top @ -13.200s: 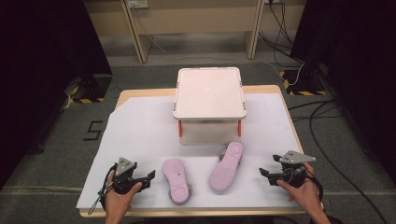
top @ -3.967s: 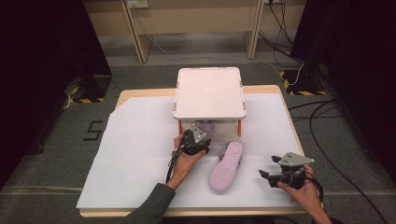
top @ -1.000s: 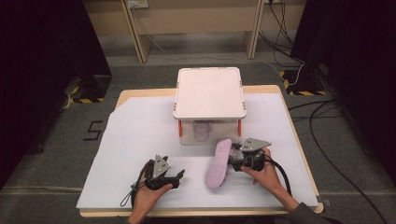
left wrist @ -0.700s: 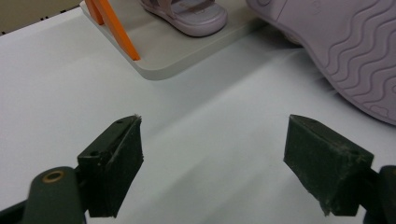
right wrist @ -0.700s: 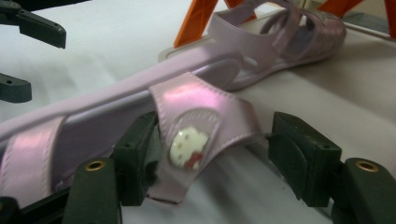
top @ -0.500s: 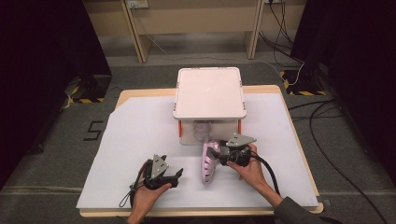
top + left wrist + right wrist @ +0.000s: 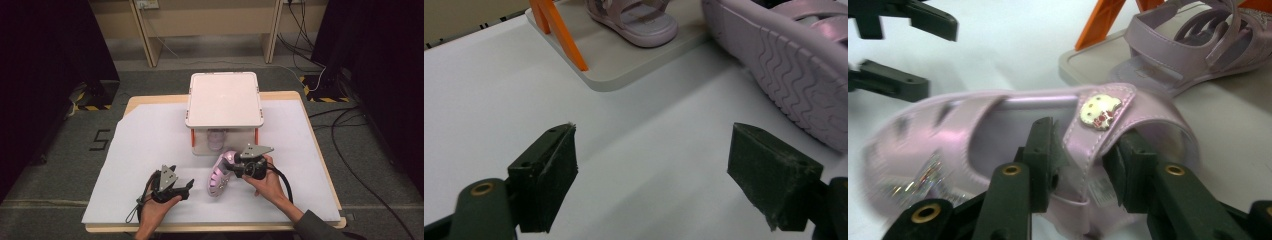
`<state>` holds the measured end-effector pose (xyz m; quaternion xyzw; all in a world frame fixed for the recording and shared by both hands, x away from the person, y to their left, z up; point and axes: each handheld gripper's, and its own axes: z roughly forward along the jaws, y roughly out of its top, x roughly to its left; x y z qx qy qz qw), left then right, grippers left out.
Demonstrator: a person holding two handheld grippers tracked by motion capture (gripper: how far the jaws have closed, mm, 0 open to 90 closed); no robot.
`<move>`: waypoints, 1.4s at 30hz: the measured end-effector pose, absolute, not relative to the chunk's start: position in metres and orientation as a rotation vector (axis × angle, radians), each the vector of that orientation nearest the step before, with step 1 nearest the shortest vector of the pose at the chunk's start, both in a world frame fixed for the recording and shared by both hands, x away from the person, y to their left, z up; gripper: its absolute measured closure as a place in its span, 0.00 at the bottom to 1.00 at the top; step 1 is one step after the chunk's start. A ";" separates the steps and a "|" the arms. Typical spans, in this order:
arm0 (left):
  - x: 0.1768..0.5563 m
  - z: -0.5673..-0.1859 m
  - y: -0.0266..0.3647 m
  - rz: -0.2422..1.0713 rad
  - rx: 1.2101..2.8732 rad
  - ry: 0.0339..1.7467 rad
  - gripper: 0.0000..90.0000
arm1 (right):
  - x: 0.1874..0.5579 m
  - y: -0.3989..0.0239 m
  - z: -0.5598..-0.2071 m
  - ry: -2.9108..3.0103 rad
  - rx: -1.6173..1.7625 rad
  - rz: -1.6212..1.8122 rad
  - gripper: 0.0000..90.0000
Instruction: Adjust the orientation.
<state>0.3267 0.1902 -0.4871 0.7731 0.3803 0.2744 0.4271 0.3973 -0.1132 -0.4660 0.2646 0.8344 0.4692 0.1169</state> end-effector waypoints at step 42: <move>0.327 -0.485 0.194 0.699 1.930 0.959 0.22 | 0.343 -0.136 -0.464 2.514 0.548 1.208 0.83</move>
